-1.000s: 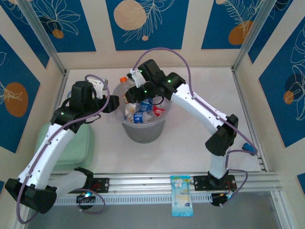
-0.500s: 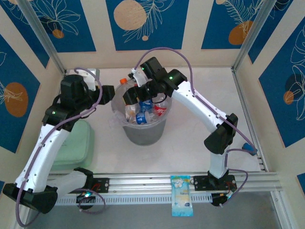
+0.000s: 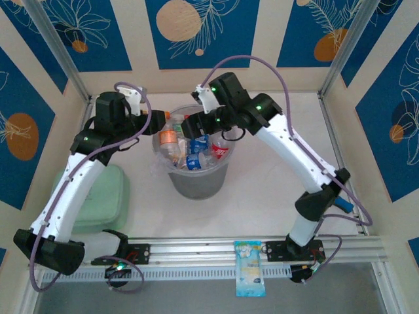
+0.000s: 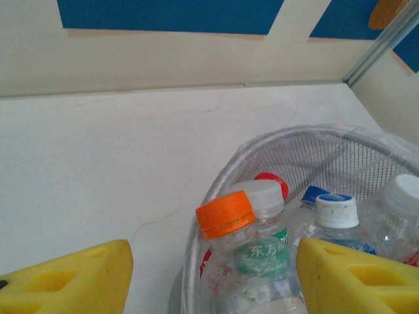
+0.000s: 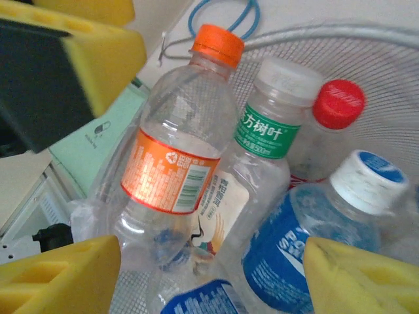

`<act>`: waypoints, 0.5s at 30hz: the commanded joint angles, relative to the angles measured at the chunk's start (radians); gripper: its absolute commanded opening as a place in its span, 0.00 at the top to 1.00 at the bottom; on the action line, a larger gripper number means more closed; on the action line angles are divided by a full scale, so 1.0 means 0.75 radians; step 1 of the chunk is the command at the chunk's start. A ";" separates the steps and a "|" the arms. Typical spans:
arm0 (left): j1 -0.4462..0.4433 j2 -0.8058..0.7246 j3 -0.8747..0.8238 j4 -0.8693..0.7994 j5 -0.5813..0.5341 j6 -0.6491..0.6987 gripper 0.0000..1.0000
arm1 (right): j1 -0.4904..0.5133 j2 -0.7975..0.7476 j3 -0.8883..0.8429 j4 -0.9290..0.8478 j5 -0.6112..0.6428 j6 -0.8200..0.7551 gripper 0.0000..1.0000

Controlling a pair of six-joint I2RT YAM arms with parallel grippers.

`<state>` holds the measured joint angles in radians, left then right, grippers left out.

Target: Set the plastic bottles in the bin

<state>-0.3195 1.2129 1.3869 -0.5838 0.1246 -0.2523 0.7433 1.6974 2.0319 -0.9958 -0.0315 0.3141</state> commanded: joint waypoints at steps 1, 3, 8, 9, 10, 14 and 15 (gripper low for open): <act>0.014 -0.015 -0.046 -0.002 0.036 0.027 0.34 | -0.025 -0.142 -0.085 0.072 0.068 0.013 0.26; 0.011 -0.018 -0.087 -0.001 0.040 0.021 0.34 | -0.050 -0.207 -0.146 0.122 0.080 0.041 0.26; 0.012 -0.032 -0.186 0.016 0.043 0.001 0.35 | -0.139 -0.360 -0.294 0.218 0.076 0.093 0.27; 0.012 -0.034 -0.200 0.021 0.046 -0.004 0.35 | -0.158 -0.388 -0.319 0.231 0.068 0.103 0.27; 0.011 -0.037 -0.209 0.027 0.050 -0.011 0.36 | -0.176 -0.415 -0.342 0.241 0.068 0.112 0.27; 0.009 -0.039 -0.244 0.061 0.076 -0.045 0.37 | -0.242 -0.483 -0.425 0.221 0.152 0.138 0.27; 0.009 -0.038 -0.254 0.075 0.087 -0.054 0.38 | -0.264 -0.496 -0.449 0.205 0.181 0.150 0.27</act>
<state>-0.3187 1.1854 1.2358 -0.5022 0.1577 -0.2722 0.5694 1.3548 1.7306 -0.8410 0.0471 0.3939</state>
